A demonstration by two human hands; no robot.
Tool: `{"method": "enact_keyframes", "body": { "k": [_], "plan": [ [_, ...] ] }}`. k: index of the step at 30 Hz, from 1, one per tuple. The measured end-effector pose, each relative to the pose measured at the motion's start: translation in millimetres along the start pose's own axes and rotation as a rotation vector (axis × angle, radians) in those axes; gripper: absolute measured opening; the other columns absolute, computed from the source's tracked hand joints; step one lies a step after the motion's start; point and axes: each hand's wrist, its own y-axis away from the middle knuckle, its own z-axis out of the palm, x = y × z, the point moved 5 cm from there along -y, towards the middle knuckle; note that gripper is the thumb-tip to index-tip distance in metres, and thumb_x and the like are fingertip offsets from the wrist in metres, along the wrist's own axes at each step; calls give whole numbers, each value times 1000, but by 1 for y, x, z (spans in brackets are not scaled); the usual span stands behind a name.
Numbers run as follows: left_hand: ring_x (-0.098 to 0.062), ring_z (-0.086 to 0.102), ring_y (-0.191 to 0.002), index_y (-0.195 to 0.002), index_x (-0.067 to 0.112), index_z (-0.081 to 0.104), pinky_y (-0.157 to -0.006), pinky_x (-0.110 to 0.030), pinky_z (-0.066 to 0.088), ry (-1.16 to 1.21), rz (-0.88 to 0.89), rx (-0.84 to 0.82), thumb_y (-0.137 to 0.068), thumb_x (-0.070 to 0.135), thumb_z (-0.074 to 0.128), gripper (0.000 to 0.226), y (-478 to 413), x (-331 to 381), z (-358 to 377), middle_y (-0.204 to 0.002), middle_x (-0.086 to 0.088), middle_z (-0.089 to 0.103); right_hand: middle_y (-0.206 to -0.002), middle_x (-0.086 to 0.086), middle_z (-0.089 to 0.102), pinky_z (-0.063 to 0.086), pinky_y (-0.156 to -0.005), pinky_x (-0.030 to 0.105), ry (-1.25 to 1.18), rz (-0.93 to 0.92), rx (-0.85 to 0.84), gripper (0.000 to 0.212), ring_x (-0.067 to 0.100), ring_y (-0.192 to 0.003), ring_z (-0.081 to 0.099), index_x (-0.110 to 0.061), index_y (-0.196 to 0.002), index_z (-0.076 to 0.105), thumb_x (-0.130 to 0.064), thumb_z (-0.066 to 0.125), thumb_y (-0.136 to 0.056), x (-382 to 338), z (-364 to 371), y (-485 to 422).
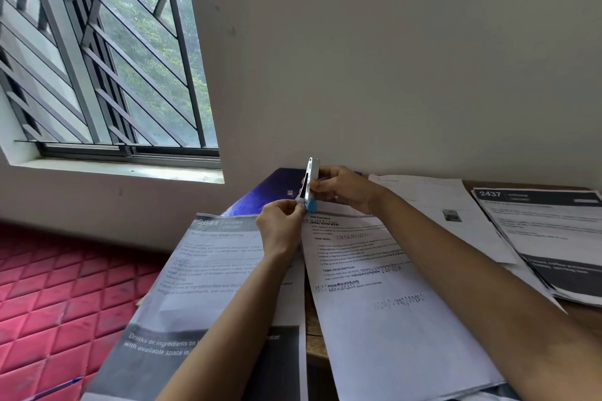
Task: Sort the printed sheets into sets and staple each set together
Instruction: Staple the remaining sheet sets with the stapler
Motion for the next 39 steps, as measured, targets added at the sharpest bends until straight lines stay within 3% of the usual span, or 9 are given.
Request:
{"method": "enact_keyframes", "body": {
  "k": [3, 7, 20, 25, 29, 39],
  "plan": [
    [-5, 66, -70, -85, 16, 75, -59, -14, 53, 8, 0, -1, -90, 23, 68, 11, 0, 1, 0, -77, 3, 71, -87, -1, 68, 49, -89, 30, -34, 6, 2, 10, 15, -86, 64, -15, -98, 64, -11, 56, -94, -3, 4, 1],
    [-3, 65, -65, -85, 14, 75, -54, -8, 49, 24, -9, 10, -89, 19, 68, 9, 1, 2, -1, -75, 3, 70, -79, -5, 68, 48, -86, 29, -60, 11, -4, 10, 12, -80, 63, -15, -95, 64, -12, 55, -95, -5, 4, 2],
    [-6, 67, -69, -88, 13, 77, -65, -22, 58, -26, 37, 39, -89, 25, 67, 15, 1, 5, -2, -76, 3, 72, -88, 4, 67, 53, -81, 26, -153, -9, 15, 12, 14, -80, 66, -8, -98, 63, -9, 51, -96, -6, 4, -1],
    [10, 60, -54, -78, 12, 74, -52, -5, 44, 35, 64, 25, -88, 24, 71, 16, 7, 12, -3, -67, 9, 67, -93, 11, 64, 55, -75, 23, -178, 19, -4, 13, 16, -82, 68, -3, -100, 59, -8, 47, -98, -7, 2, 1],
    [11, 57, -50, -76, 8, 72, -47, -5, 41, 57, 64, 6, -86, 20, 74, 16, 9, 14, -2, -64, 8, 65, -93, 10, 64, 55, -76, 23, -164, 21, -1, 12, 15, -81, 68, -3, -101, 58, -6, 47, -98, -7, 4, -1],
    [11, 57, -48, -70, 17, 69, -47, -5, 42, 99, 16, 0, -83, 17, 77, 15, 10, 13, -4, -63, 9, 64, -92, 14, 62, 56, -76, 24, -248, 8, -65, 15, 16, -79, 67, 0, -98, 56, -1, 41, -98, -9, 4, 4]
  ]
}}
